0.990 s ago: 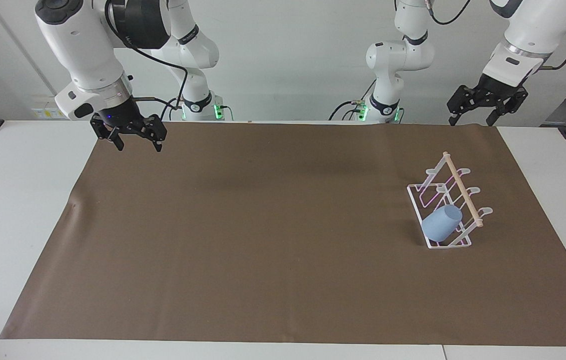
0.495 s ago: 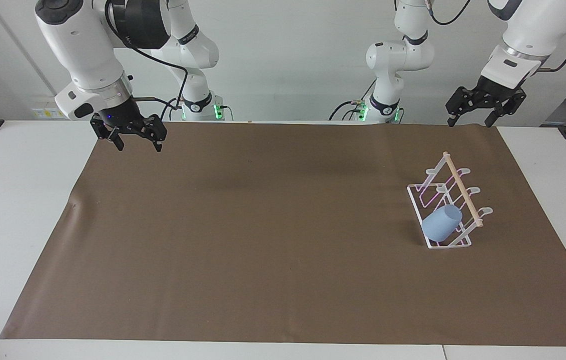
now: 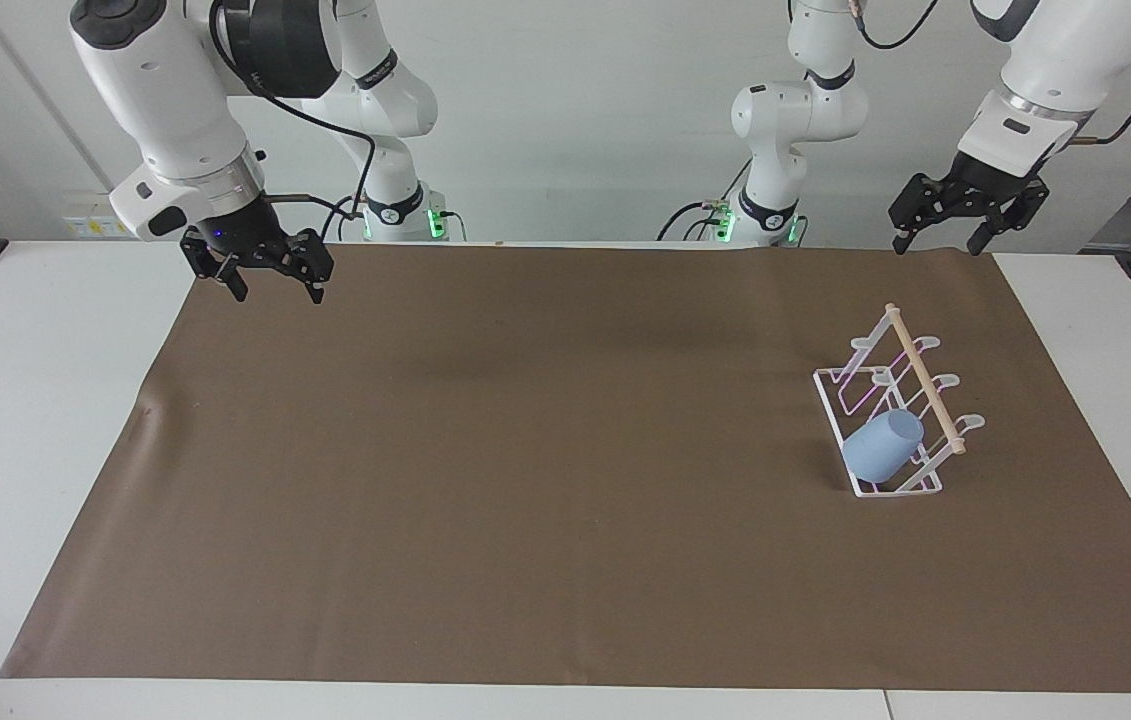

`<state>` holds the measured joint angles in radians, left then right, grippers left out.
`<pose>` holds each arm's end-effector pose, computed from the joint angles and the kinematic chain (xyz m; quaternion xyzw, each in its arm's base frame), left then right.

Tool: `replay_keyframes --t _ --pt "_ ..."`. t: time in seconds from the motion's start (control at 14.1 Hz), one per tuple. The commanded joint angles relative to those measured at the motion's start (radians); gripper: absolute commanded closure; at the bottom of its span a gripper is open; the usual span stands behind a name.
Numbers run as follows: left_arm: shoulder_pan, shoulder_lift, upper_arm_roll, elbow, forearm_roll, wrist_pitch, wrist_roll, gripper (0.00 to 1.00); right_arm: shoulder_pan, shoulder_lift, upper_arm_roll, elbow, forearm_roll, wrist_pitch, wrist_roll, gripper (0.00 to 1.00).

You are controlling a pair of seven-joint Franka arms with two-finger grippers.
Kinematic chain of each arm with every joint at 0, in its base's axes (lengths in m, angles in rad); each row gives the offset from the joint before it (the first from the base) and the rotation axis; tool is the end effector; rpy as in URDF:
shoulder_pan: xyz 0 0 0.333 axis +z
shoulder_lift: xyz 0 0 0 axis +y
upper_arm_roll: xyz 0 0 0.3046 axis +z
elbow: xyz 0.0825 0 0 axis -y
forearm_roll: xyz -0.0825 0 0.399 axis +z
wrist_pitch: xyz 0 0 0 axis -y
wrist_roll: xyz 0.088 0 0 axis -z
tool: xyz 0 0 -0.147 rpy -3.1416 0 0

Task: Hang cup on cup holder

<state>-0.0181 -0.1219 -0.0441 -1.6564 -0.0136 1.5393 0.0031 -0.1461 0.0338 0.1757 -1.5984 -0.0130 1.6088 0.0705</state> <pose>0.5281 -0.0362 0.5957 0.9995 -0.0327 0.0022 0.0042 0.5803 0.0140 0.5438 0.9997 -0.0201 -0.0112 0.0041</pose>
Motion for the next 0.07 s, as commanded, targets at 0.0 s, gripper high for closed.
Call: replay_keyframes --t 0.0 --pt "0.003 -0.032 0.001 -0.039 -0.015 0.018 0.014 0.00 -0.009 -0.011 0.007 -0.015 0.001 0.003 0.015 0.00"
